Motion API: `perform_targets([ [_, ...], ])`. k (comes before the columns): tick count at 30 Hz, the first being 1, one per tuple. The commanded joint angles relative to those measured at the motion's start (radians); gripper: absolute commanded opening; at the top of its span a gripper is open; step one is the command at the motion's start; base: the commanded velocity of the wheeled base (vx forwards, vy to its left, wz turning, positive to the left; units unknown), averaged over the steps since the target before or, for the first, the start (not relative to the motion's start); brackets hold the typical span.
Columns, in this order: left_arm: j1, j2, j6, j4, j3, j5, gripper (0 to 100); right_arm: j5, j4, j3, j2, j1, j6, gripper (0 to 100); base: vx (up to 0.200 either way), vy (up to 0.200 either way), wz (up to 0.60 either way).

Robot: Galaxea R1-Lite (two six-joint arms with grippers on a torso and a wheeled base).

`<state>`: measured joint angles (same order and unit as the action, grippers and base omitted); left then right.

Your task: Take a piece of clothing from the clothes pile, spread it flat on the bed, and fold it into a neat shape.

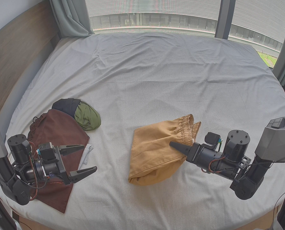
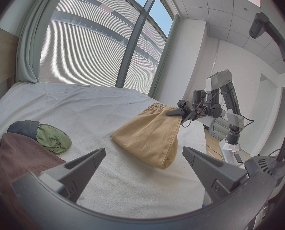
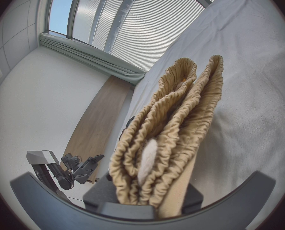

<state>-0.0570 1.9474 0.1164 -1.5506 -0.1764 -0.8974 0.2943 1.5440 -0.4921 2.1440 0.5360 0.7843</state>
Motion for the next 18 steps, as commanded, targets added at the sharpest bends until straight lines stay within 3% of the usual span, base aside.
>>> perform_targets([
  [1,-0.001,-0.001,0.000,0.000,0.000,0.000,100,0.011,0.001,-0.003,-0.049,0.004,0.000,0,0.000,0.000,0.00],
  [9,-0.004,-0.002,0.000,0.000,0.005,0.000,100,0.071,-0.001,-0.020,-0.084,-0.001,-0.003,0,0.000,0.000,0.00],
  [18,-0.004,-0.002,0.002,0.000,0.005,0.000,100,0.079,-0.002,-0.105,-0.102,-0.004,0.013,0,0.000,0.000,0.00],
])
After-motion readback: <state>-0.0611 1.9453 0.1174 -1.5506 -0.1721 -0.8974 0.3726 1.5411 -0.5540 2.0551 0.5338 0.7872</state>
